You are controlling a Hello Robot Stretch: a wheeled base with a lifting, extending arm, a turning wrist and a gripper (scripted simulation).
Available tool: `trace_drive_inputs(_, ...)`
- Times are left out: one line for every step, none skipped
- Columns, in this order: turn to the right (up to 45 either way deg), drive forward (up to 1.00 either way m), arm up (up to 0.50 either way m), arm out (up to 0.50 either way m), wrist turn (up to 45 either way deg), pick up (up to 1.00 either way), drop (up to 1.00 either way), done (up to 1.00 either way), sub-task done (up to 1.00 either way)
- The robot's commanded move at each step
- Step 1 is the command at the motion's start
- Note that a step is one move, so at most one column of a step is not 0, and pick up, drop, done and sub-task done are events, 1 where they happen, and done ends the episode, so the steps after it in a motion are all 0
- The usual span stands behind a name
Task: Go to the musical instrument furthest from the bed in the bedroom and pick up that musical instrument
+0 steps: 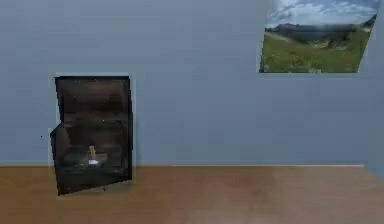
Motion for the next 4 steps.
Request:
trace_drive_inputs(45.0, 0.0, 0.0, 0.0, 0.0, 0.0, 0.0, 0.0, 0.0)
trace_drive_inputs(39.0, 0.0, 0.0, 0.0, 0.0, 0.0, 0.0, 0.0, 0.0)
trace_drive_inputs(0.0, 1.0, 0.0, 0.0, 0.0, 0.0, 0.0, 0.0, 0.0)
trace_drive_inputs(3.0, 0.0, 0.0, 0.0, 0.0, 0.0, 0.0, 0.0, 0.0)
